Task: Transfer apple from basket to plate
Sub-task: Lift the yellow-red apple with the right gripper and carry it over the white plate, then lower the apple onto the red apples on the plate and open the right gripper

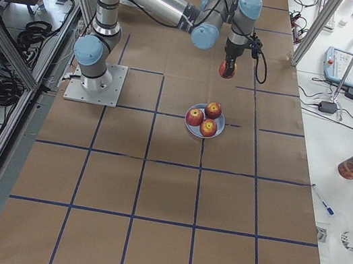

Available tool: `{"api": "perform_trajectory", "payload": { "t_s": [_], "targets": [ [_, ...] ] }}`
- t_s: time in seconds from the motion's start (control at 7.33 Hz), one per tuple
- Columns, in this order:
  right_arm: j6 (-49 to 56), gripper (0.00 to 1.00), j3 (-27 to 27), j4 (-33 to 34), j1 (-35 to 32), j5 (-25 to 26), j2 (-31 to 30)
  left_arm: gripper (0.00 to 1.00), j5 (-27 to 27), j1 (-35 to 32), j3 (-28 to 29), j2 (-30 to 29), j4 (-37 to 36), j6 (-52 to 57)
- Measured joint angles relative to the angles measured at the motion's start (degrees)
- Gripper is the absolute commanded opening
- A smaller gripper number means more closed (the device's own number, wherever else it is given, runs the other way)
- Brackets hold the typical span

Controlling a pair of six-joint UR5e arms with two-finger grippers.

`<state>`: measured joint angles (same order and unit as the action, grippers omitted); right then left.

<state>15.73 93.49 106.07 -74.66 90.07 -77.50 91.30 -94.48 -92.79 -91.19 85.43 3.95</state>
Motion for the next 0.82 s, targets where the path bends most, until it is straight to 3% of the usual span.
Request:
{"api": "perform_trajectory", "payload": {
  "t_s": [0.27, 0.82],
  "targets": [
    [7.9, 0.46, 1.2, 1.0, 6.4, 0.1, 0.9, 0.99, 0.0, 0.0, 0.0, 0.0, -0.1, 0.0],
    [11.1, 0.46, 2.9, 4.7, 8.7, 4.0, 6.4, 0.99, -0.1, 0.0, 0.0, 0.0, 0.0, 0.0]
  ]
}}
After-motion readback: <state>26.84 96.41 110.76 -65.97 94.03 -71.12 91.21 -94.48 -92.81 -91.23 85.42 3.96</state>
